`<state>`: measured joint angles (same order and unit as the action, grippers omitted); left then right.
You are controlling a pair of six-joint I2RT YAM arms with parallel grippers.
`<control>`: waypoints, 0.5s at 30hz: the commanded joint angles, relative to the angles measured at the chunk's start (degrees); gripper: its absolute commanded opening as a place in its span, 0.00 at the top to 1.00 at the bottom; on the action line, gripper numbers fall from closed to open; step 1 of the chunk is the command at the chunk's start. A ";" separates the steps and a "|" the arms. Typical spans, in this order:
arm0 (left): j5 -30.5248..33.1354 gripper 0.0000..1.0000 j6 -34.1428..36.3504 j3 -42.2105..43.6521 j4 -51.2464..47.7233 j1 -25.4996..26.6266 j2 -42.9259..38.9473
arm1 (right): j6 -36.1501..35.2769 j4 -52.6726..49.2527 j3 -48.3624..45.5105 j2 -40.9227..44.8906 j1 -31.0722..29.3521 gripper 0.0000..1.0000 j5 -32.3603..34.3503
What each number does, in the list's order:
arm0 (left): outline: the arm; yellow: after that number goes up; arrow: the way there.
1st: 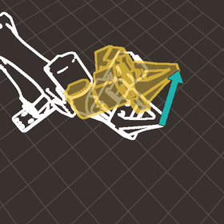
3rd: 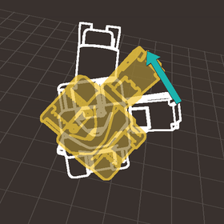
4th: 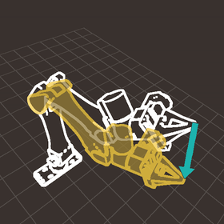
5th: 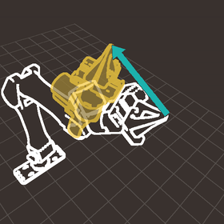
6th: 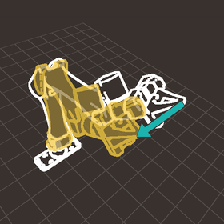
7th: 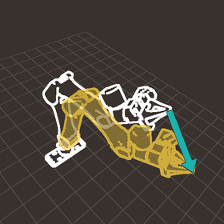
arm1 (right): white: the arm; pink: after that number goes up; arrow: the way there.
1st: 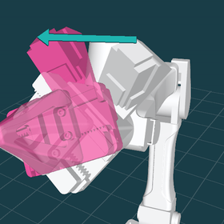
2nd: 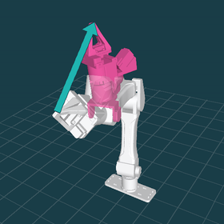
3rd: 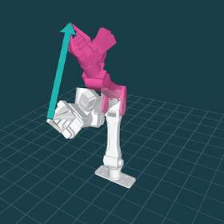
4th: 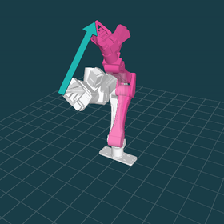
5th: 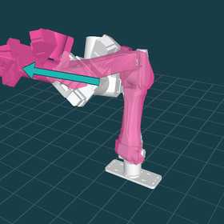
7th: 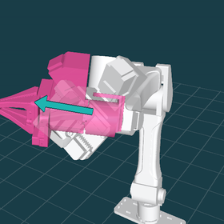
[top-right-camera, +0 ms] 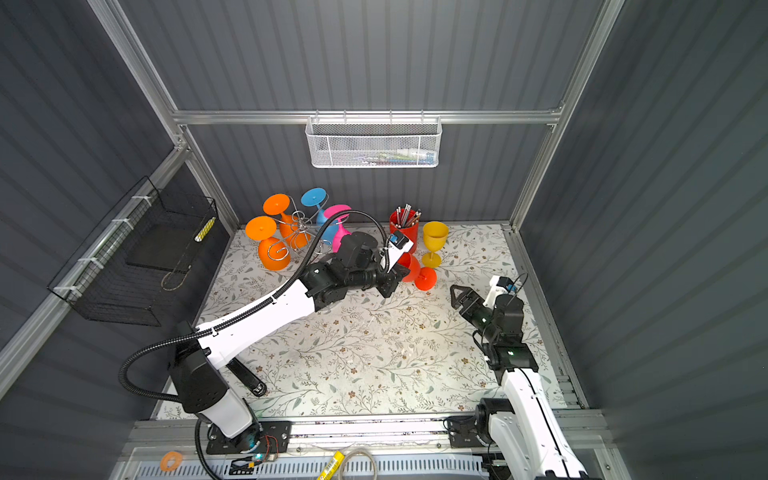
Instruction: Take the wine glass off the wine glass rack
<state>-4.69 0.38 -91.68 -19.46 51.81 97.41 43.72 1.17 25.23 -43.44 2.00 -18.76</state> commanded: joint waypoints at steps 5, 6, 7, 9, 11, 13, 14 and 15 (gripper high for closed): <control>10.53 1.00 0.58 -8.02 -9.95 -0.11 5.54 | -3.24 -1.98 1.47 0.68 0.06 0.10 2.70; 11.88 1.00 0.76 -9.27 -11.09 -0.05 6.65 | -3.38 -1.88 1.40 0.57 0.06 0.10 2.77; 12.93 1.00 0.92 -10.68 -12.33 -0.12 7.85 | -3.47 -1.87 1.31 0.55 0.11 0.10 2.79; 13.84 1.00 1.37 -13.47 -14.48 -0.05 10.28 | -3.80 -1.87 1.22 0.54 0.08 0.10 2.56; 14.88 1.00 1.90 -16.40 -16.49 -0.13 13.22 | -4.09 -1.73 1.09 0.61 -0.06 0.10 2.27; 15.72 1.00 2.20 -20.02 -18.62 -0.16 16.38 | -4.26 -1.53 0.77 0.78 -0.03 0.10 2.13; 15.80 1.00 2.40 -22.15 -19.67 -0.22 18.12 | -4.34 -1.37 0.53 0.88 0.00 0.10 2.15; 15.90 1.00 2.71 -24.56 -21.01 -0.33 20.01 | -4.39 -1.26 0.32 0.97 0.02 0.09 2.09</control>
<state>9.04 1.34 -111.20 -35.00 51.75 114.06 40.66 -0.49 25.23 -42.96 2.07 -16.84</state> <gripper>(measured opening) 0.047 0.905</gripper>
